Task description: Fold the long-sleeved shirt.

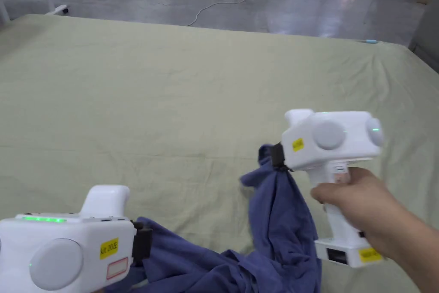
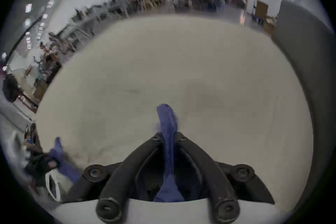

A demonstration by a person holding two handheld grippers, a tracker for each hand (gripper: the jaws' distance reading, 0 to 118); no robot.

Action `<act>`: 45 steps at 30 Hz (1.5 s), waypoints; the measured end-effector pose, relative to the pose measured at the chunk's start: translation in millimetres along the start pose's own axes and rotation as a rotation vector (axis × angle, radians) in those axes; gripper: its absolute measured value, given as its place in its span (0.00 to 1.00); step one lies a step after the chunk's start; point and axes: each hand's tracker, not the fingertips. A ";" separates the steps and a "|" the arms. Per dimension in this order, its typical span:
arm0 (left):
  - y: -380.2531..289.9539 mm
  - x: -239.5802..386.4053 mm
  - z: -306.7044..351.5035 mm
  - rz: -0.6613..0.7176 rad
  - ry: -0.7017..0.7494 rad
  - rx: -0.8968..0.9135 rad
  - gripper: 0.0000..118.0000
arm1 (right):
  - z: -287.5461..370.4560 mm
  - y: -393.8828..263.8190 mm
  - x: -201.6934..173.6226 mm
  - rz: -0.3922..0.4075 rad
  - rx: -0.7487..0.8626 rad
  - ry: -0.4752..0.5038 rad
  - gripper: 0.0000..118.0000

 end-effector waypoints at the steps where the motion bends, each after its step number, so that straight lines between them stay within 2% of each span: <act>1: 1.7 3.8 15.3 -0.021 0.004 0.042 0.01 | 38.3 -4.5 1.8 0.005 0.050 0.024 0.04; 5: 4.2 17.5 75.1 -0.050 0.019 0.143 0.01 | 173.6 -30.4 8.7 -0.029 0.182 0.075 0.04; 10: 25.5 28.3 148.7 -0.054 0.031 0.294 0.01 | 292.2 -53.3 11.3 -0.032 0.292 0.018 0.04; 13: 59.3 31.1 181.0 -0.042 0.028 0.367 0.01 | 331.9 -41.1 21.7 -0.094 0.325 0.027 0.04; 17: 124.0 30.5 210.9 0.015 -0.027 0.443 0.01 | 357.5 4.9 32.2 -0.074 0.342 -0.068 0.04; 19: 156.4 32.1 221.9 0.021 -0.047 0.478 0.01 | 363.6 32.4 44.1 -0.110 0.337 -0.086 0.04; 23: 230.9 36.7 245.3 0.021 -0.012 0.568 0.01 | 369.2 100.8 72.4 -0.155 0.321 -0.144 0.04; 26: 280.9 35.2 256.6 0.027 0.031 0.615 0.01 | 371.1 148.8 92.5 -0.226 0.336 -0.186 0.04; 29: 330.2 32.3 261.7 0.082 0.022 0.649 0.01 | 370.3 196.2 107.4 -0.267 0.370 -0.196 0.04; 32: 367.7 35.6 259.2 0.044 0.070 0.709 0.01 | 365.8 237.7 111.5 -0.232 0.410 -0.233 0.04; 33: 377.3 38.2 256.7 -0.003 0.105 0.702 0.01 | 364.2 249.8 112.3 -0.220 0.421 -0.273 0.04; 34: 383.8 39.5 254.2 -0.038 0.126 0.746 0.01 | 362.6 256.2 114.5 -0.248 0.451 -0.279 0.04; 36: 393.4 36.7 239.7 -0.085 0.143 0.759 0.01 | 349.7 263.3 118.2 -0.255 0.463 -0.276 0.04; 39: 391.5 23.2 197.9 -0.057 0.136 0.697 0.01 | 305.1 259.1 126.5 -0.242 0.416 -0.283 0.04; 45: 321.4 -23.3 43.7 -0.041 0.174 0.389 0.01 | 147.4 179.1 146.6 -0.226 0.193 -0.246 0.04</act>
